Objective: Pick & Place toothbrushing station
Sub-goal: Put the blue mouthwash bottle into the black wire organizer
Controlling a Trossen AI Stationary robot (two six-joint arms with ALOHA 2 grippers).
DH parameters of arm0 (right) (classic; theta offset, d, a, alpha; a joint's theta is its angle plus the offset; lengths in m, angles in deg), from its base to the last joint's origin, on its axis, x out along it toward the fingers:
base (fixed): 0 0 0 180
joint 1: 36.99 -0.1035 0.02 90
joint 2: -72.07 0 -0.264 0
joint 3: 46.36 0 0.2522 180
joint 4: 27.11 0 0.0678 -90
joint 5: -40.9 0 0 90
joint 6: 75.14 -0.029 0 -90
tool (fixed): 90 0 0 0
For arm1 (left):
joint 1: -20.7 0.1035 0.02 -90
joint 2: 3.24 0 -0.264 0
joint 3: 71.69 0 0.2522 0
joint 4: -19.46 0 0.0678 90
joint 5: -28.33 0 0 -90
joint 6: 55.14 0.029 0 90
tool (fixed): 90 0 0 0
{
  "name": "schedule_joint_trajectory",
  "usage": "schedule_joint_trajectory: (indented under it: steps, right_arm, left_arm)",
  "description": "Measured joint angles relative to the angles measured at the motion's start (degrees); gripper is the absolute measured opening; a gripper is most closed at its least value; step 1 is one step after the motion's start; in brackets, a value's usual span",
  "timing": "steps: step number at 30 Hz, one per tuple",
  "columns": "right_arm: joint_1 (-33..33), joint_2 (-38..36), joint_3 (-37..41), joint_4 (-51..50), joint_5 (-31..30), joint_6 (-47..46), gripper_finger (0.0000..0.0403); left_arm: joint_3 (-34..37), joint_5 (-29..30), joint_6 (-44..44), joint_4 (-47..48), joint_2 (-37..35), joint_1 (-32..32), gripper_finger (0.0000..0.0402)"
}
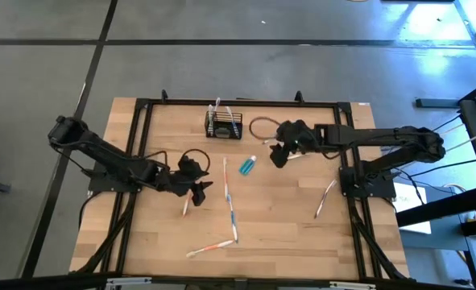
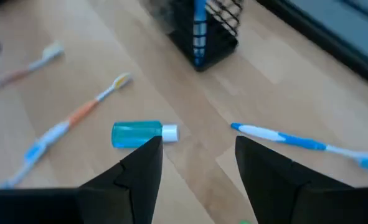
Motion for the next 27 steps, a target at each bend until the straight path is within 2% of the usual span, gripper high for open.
schedule_joint_trajectory:
  steps: [8, 13, 20, 27]
  right_arm:
    - [2.55, 8.95, 0.00, 4.20, 7.18, -4.81, 0.0204]
    - [3.38, 14.16, 0.00, 6.08, 12.86, -7.63, 0.0204]
    - [5.05, 18.42, 0.00, 9.06, 14.24, -13.65, 0.0204]
    - [6.37, 23.19, 0.02, 14.93, 24.30, -19.73, 0.0204]
  left_arm:
    - [-0.05, 1.01, -0.91, -0.73, 1.18, 1.98, 0.0184]
    - [-0.62, -0.75, -0.87, -0.74, 1.18, 3.55, 0.0185]
    - [-1.80, -0.98, -0.77, -0.74, -0.33, 6.42, 0.0184]
    - [-2.16, -0.99, 1.32, -0.62, -2.85, 7.15, 0.0185]
